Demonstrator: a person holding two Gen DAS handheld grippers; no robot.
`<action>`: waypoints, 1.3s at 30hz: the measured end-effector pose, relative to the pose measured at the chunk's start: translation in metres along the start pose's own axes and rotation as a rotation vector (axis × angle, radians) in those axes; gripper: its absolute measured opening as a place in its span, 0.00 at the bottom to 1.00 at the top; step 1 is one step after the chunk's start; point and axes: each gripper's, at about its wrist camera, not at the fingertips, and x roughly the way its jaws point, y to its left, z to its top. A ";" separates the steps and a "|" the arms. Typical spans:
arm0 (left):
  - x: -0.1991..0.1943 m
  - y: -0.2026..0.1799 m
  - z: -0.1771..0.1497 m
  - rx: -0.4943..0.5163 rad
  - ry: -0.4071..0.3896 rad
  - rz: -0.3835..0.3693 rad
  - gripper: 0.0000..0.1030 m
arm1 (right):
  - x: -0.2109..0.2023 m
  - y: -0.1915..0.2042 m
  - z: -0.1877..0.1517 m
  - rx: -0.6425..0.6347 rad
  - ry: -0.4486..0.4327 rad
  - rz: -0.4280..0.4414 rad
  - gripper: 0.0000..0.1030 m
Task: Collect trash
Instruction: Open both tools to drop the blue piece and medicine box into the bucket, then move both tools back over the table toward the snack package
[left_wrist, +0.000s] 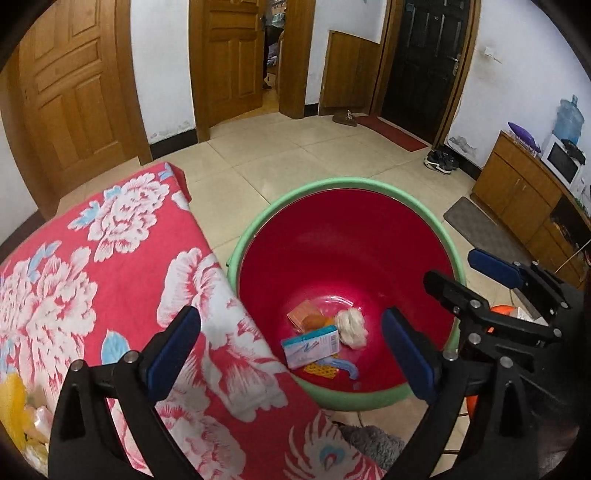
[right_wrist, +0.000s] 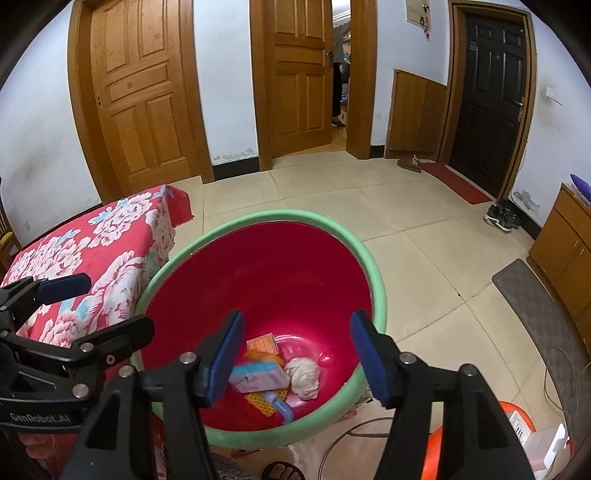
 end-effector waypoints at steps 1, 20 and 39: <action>-0.002 0.001 -0.001 -0.005 0.002 0.000 0.94 | 0.000 0.001 0.000 -0.004 0.001 0.003 0.63; -0.055 0.022 -0.039 -0.051 -0.001 0.049 0.94 | -0.043 0.034 -0.013 -0.020 -0.038 0.043 0.66; -0.135 0.080 -0.118 -0.151 -0.027 0.175 0.94 | -0.089 0.130 -0.050 -0.152 -0.035 0.176 0.67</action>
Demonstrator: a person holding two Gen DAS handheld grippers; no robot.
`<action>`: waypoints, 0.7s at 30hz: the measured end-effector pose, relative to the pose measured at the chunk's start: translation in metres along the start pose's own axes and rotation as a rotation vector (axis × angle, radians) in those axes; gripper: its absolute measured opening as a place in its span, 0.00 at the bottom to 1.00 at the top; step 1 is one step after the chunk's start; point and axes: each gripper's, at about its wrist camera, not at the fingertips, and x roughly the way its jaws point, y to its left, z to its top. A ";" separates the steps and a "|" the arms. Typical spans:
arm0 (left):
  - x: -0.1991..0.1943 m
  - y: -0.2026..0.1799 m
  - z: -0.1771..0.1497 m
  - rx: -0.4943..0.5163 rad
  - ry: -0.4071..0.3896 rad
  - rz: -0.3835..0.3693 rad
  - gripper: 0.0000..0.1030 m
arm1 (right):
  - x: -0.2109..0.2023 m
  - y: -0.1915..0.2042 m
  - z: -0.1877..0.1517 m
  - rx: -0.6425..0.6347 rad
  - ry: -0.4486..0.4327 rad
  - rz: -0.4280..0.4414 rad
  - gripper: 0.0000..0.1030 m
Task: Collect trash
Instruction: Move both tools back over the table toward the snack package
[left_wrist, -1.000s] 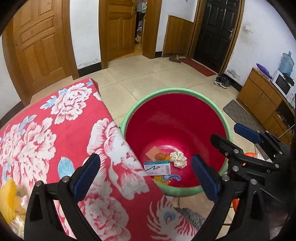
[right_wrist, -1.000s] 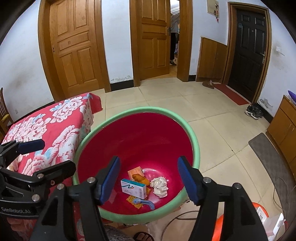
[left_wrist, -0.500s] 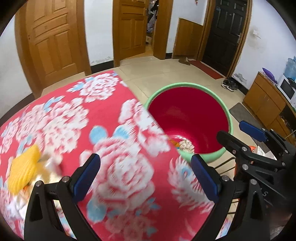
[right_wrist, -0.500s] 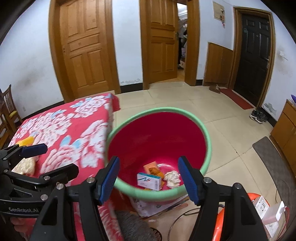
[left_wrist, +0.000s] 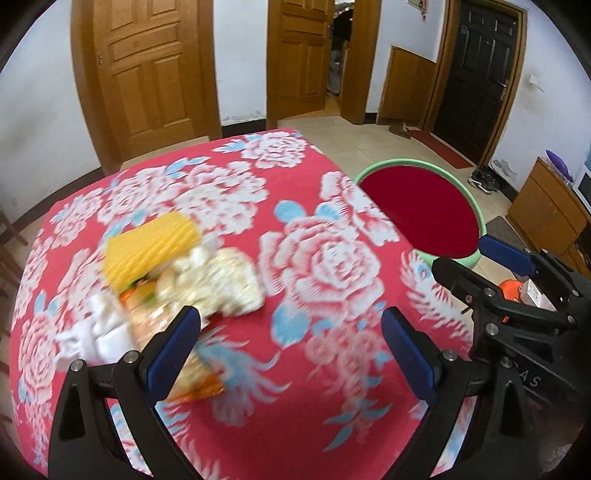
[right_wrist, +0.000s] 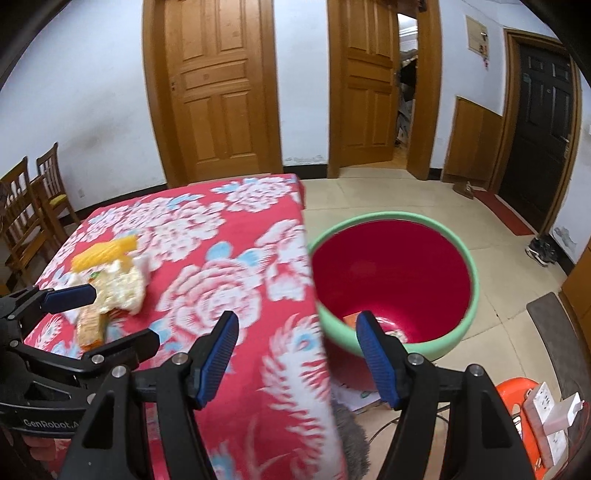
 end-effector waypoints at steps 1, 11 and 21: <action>-0.003 0.005 -0.004 -0.006 -0.003 0.009 0.94 | -0.001 0.004 -0.001 -0.007 0.001 0.006 0.67; -0.022 0.057 -0.035 -0.112 -0.012 0.073 0.94 | 0.005 0.058 -0.008 -0.056 0.015 0.104 0.68; -0.042 0.123 -0.067 -0.257 -0.009 0.159 0.94 | 0.021 0.117 -0.004 -0.119 0.026 0.204 0.70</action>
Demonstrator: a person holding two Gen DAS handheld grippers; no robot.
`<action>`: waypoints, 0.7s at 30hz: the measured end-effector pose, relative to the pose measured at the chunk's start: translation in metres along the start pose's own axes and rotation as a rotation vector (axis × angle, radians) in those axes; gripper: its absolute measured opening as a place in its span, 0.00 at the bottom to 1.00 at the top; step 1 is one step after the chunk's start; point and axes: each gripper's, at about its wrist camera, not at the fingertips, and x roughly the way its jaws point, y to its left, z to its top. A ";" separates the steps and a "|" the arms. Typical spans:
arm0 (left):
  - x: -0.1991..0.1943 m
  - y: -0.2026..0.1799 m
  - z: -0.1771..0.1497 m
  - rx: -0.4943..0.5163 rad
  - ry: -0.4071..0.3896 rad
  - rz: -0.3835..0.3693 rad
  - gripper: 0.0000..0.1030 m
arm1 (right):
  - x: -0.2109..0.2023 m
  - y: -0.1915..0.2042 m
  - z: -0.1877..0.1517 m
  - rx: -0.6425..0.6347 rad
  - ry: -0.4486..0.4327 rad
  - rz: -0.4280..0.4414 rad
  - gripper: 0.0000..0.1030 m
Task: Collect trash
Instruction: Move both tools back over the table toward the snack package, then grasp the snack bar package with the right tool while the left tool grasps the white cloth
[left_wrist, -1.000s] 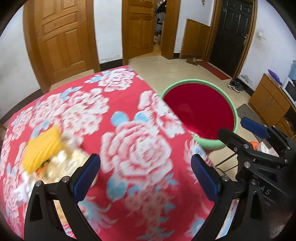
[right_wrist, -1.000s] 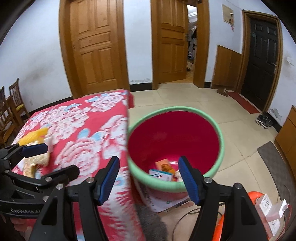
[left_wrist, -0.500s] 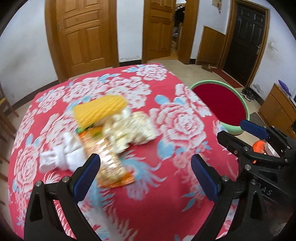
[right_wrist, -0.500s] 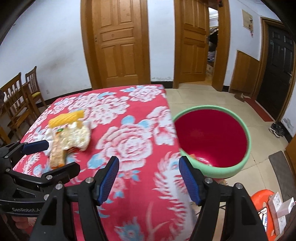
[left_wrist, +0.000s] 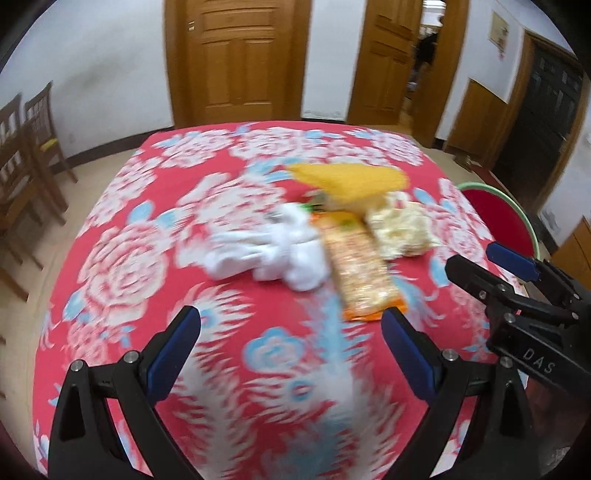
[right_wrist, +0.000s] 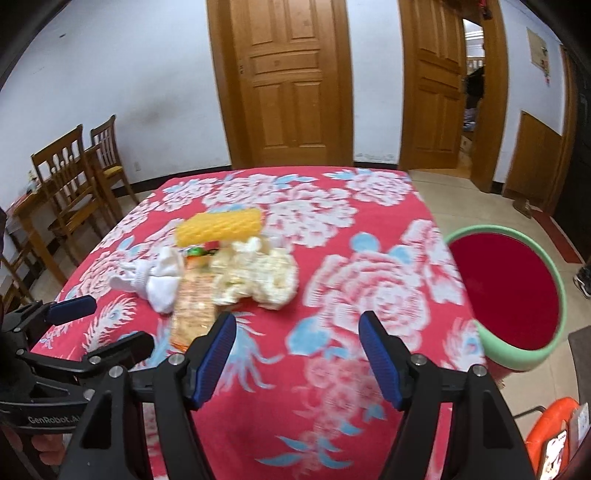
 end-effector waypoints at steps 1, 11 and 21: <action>0.000 0.008 -0.001 -0.022 0.001 0.002 0.94 | 0.003 0.004 0.001 -0.004 0.003 0.008 0.70; 0.015 0.055 0.009 -0.136 0.009 -0.012 0.94 | 0.025 0.041 0.009 -0.049 0.046 0.084 0.80; 0.036 0.070 0.022 -0.190 0.035 -0.057 0.94 | 0.057 0.052 0.011 -0.055 0.124 0.094 0.71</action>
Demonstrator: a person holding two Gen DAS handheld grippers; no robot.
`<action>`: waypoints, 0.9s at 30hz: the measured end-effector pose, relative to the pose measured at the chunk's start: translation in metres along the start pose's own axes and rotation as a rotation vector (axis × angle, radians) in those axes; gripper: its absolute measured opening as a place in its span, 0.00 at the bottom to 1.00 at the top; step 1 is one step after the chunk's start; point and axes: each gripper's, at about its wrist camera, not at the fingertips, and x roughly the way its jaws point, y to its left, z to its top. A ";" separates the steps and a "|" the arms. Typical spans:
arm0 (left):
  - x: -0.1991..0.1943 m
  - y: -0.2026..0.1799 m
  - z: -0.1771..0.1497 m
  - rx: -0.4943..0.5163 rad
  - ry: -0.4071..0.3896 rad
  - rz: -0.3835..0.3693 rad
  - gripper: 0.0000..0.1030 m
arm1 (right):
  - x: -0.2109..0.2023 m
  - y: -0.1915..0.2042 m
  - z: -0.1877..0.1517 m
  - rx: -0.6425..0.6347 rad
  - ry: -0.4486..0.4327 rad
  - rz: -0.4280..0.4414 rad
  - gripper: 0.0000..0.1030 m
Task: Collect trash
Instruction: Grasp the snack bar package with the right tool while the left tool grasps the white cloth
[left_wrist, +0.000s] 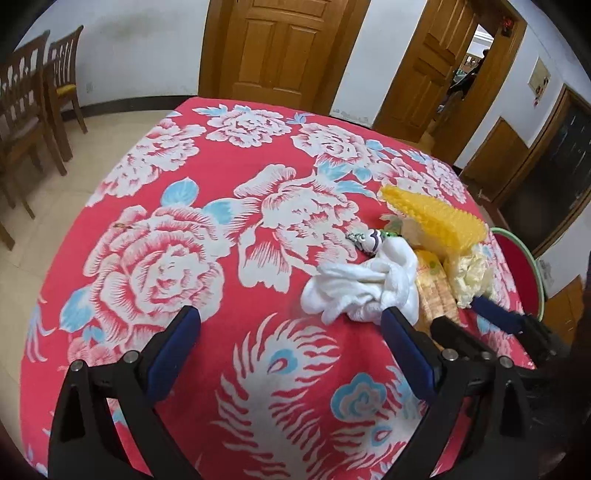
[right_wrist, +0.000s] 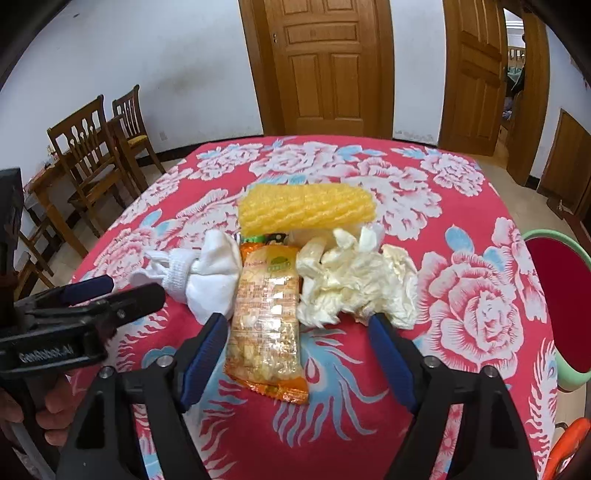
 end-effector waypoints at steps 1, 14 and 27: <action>0.000 0.001 0.001 -0.014 -0.002 -0.014 0.94 | 0.002 0.000 -0.001 -0.006 0.004 0.002 0.70; 0.000 -0.009 0.013 -0.073 -0.019 -0.177 0.94 | 0.010 0.015 -0.005 -0.088 0.039 0.009 0.66; 0.028 -0.037 0.009 0.081 0.014 -0.196 0.39 | 0.005 -0.003 -0.004 0.032 0.007 0.006 0.38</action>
